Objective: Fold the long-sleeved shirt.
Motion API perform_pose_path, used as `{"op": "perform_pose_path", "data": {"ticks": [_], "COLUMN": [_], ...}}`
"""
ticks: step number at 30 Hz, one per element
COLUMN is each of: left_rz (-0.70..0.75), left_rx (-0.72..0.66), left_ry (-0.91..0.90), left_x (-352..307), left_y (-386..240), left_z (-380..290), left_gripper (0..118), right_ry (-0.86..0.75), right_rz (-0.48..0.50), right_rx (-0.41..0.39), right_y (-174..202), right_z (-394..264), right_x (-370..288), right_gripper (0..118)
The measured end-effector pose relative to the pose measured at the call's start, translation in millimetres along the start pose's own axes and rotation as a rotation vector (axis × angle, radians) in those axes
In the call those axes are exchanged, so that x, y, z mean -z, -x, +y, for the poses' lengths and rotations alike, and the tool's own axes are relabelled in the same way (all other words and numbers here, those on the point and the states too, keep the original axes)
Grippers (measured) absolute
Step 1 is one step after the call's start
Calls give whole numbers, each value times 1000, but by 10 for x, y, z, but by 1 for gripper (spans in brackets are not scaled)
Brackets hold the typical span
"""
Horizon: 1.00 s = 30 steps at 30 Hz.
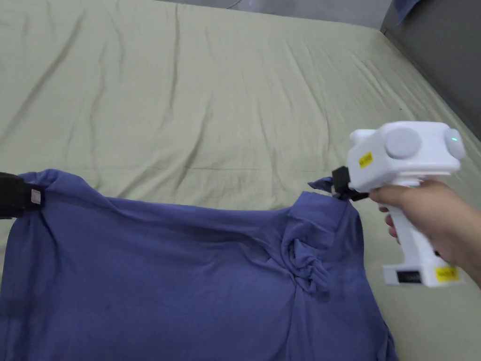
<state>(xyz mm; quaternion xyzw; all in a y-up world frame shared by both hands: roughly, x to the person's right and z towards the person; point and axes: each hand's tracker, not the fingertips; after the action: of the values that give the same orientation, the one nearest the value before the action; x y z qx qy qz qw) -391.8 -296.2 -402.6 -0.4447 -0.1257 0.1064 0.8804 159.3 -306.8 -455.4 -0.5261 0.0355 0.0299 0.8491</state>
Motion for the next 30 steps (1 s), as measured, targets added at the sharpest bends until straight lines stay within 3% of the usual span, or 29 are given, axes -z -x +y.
{"op": "perform_pose_path", "data": {"ticks": [4,10,14,17,20,21,22,23,24,25,26,27,28,30], "left_rz": [29,58,58,87,28,23,28,46,77,106,84,56,32,10], "left_rx": [95,176,96,-11,-185,-232,-271,-281,-264,-243,-223,-214,-205,-183], "left_ry": [30,243,380,444,368,350,308,253,182,93,3,-53,-121,-191], "left_x": [-427,-505,-285,-22,21,15,-27,-109,-215,-391,-575,-722,-902,-1125], "left_y": [-99,-72,68,246,377,400,397,363,318,243,169,115,51,-80], "left_z": [-365,-1213,-1657,-1864,-1786,-1764,-1730,-1688,-1630,-1580,-1533,-1507,-1491,-1507], "left_gripper": [0,0,0,0,2,5,17,37,67,98,109,114,114,114], "right_ry": [-35,133,249,248,278,288,298,308,297,248,183,135,71,-53], "right_rz": [20,20,6,-18,-28,-29,-25,-22,-15,16,26,17,-15,-4], "right_rx": [-98,-139,-121,-107,-53,-56,-55,-52,-32,37,77,109,122,133], "right_y": [85,116,145,195,218,218,205,173,126,55,5,-8,-13,16], "right_z": [-673,-1677,-2051,-2086,-1966,-1952,-1917,-1876,-1861,-1874,-1874,-1882,-1888,-1916], "right_x": [-567,-449,-121,53,105,80,69,40,-48,-201,-380,-518,-708,-1038], "right_gripper": [2,2,2,2,3,4,8,13,20,47,77,102,114,114]}}
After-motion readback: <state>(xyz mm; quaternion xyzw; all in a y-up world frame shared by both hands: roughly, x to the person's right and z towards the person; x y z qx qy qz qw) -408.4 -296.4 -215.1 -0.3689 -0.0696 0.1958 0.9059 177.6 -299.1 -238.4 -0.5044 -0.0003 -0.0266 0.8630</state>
